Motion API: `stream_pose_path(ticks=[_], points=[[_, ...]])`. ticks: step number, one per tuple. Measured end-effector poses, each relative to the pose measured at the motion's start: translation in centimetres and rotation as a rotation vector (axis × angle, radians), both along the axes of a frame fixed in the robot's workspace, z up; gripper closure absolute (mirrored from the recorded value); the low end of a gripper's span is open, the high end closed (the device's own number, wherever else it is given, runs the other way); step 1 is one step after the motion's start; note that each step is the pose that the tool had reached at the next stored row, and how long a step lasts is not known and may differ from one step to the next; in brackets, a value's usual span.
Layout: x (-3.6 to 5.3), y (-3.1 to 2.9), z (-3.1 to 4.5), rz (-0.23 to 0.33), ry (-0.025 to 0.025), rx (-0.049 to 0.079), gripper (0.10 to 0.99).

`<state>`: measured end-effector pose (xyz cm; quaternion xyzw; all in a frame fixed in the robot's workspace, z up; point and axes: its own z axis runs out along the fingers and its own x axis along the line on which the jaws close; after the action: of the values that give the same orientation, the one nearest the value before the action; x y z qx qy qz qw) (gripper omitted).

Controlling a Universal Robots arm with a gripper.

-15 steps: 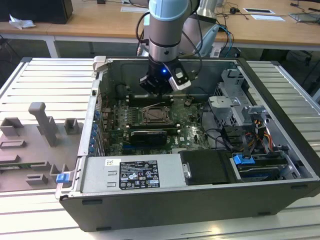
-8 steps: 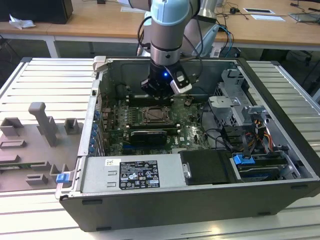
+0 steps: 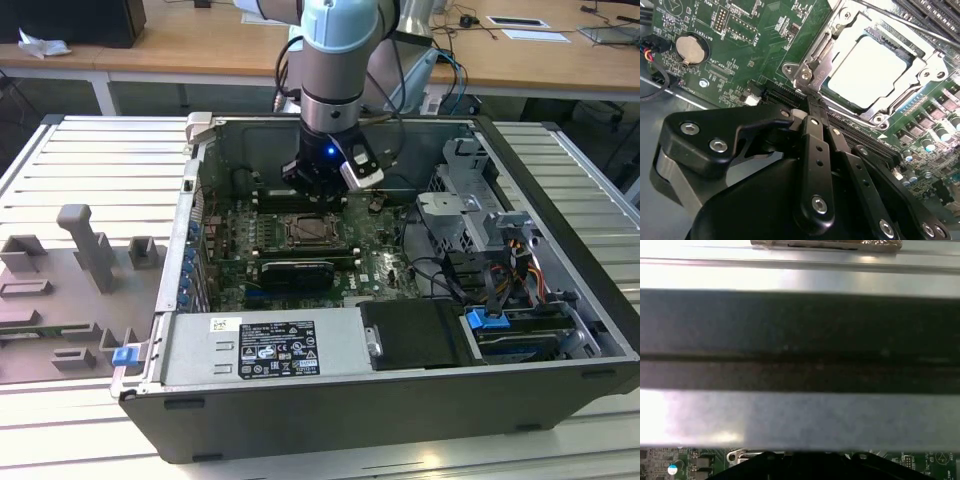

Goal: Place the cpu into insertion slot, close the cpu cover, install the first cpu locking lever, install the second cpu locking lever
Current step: 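Install the first cpu locking lever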

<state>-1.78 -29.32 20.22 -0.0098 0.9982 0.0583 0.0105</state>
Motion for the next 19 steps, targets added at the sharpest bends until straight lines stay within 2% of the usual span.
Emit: stream_pose_path(ticks=[2,5,6,9,10,19], points=[[-0.01,-0.02,-0.06,0.0,0.0007,-0.009,0.98],[-0.01,-0.02,0.02,0.0,0.0004,-0.009,0.98],[-0.01,-0.02,0.22,0.0,0.0003,-0.009,0.98],[-0.01,-0.02,1.45,0.0,0.0005,-0.009,0.98],[-0.01,-0.02,1.56,0.0,0.0006,-0.009,0.98],[-0.01,-0.35,1.56,0.0,0.0004,-0.009,0.98]])
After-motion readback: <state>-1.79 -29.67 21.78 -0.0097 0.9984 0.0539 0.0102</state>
